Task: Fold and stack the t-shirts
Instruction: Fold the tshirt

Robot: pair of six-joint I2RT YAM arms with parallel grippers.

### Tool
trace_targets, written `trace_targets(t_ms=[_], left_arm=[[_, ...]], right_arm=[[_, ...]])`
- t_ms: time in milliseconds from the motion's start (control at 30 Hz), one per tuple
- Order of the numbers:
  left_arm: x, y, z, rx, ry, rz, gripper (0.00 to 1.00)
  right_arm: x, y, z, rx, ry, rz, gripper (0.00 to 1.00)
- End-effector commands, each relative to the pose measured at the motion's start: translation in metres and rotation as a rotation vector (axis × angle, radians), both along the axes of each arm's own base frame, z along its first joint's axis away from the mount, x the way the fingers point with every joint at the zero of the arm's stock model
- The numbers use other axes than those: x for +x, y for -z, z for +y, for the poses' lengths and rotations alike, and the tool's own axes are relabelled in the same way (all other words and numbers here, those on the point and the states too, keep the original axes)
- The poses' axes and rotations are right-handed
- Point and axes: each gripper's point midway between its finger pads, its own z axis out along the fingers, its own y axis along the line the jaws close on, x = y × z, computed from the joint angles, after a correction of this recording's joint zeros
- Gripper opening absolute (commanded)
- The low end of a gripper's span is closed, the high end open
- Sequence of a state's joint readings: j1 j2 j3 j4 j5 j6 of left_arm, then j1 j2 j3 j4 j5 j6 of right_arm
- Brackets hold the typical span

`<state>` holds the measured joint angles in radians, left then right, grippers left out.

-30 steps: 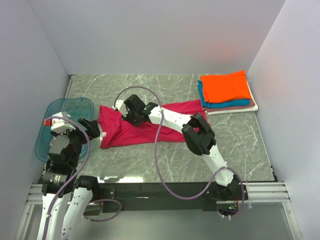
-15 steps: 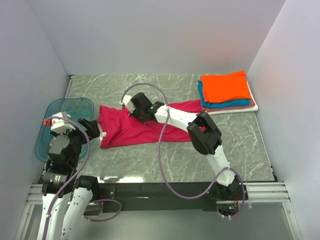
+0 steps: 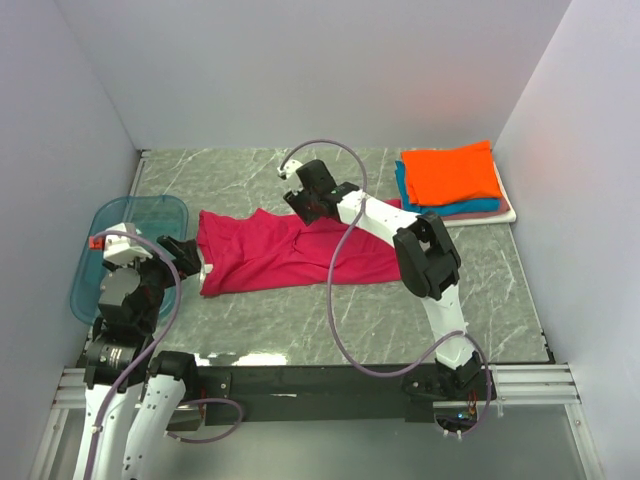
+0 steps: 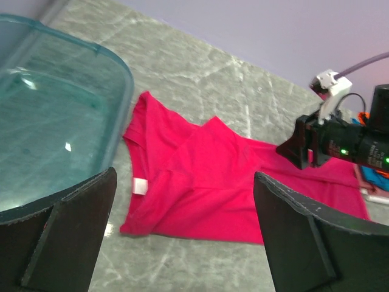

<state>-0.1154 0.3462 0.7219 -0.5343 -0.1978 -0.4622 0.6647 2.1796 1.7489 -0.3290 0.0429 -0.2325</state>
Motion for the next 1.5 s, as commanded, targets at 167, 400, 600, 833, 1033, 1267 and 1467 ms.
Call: trace_targets(t_ms=[167,400,600,833,1033,1267,1467], left_arm=[[0.02,0.057,-0.054,-0.331,0.143,0.223,0.89],[0.02,0.159,-0.076,-0.651,0.05,0.462,0.71],[0.025,0.192,-0.045,-0.628,-0.161,0.457,0.69],[0.031,0.221,-0.027,-0.626,-0.319,0.489,0.65],[0.03,0.235,-0.013,-0.564,-0.406,0.538,0.65],[0.029,0.243,-0.003,-0.495,-0.449,0.569,0.5],[0.028,0.236,0.007,-0.445,-0.474,0.551,0.43]], right_arm=[[-0.069,-0.072,-0.027,0.1,-0.413,0.06,0.58],[-0.174,-0.042,-0.11,0.042,-0.791,0.065,0.62],[-0.191,-0.032,-0.155,0.021,-0.731,0.019,0.62],[-0.196,-0.018,-0.173,0.023,-0.654,0.041,0.62],[-0.201,-0.009,-0.219,-0.066,-0.717,-0.001,0.6],[-0.205,0.015,-0.254,-0.178,-0.861,-0.02,0.61],[-0.193,0.034,-0.258,-0.219,-0.888,-0.021,0.62]])
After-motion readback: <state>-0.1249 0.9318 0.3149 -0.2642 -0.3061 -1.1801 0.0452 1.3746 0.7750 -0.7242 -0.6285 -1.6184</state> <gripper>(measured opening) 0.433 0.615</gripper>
